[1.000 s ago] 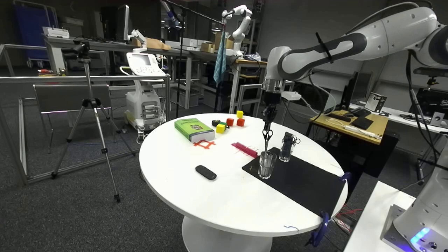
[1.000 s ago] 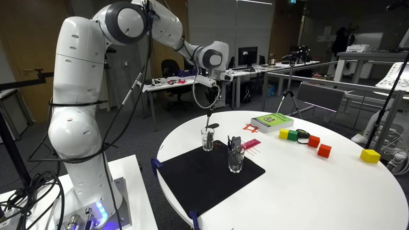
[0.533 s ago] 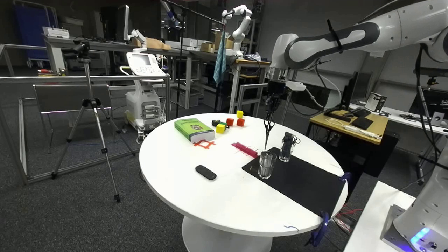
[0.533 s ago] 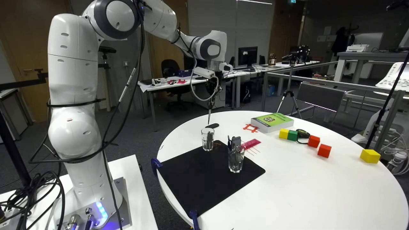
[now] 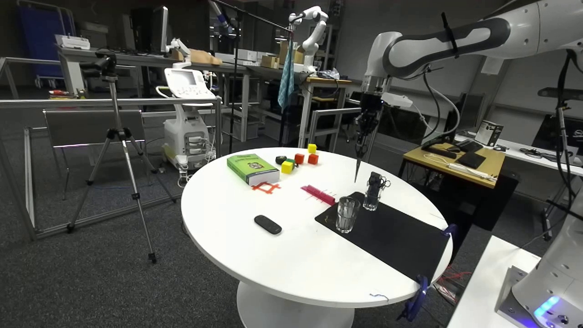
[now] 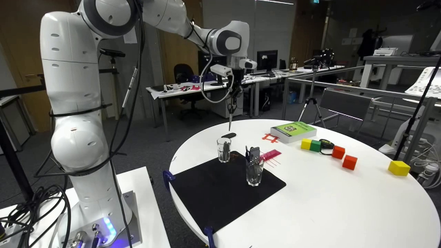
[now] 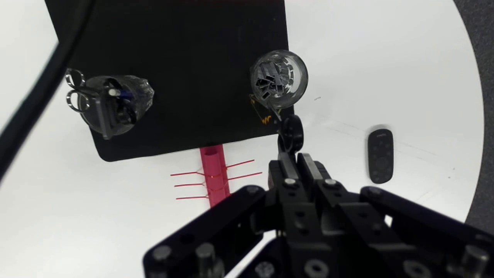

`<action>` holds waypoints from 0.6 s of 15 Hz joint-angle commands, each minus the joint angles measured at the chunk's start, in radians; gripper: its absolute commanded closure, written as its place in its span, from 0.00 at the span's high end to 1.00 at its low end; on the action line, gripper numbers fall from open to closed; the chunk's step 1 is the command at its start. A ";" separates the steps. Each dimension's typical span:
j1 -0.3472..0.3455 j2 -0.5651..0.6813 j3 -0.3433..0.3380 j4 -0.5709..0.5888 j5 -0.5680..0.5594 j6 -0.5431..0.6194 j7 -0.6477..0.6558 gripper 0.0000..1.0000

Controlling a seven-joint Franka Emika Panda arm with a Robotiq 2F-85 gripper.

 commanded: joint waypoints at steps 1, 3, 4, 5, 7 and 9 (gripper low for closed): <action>-0.033 -0.082 -0.022 -0.059 -0.002 -0.021 0.045 0.02; -0.051 -0.104 -0.036 -0.077 -0.001 -0.017 0.061 0.02; -0.060 -0.114 -0.043 -0.086 -0.001 -0.014 0.070 0.02; -0.068 -0.123 -0.050 -0.095 -0.001 -0.011 0.078 0.02; -0.087 -0.138 -0.065 -0.109 -0.004 -0.002 0.095 0.02; -0.104 -0.151 -0.079 -0.121 0.002 0.010 0.104 0.02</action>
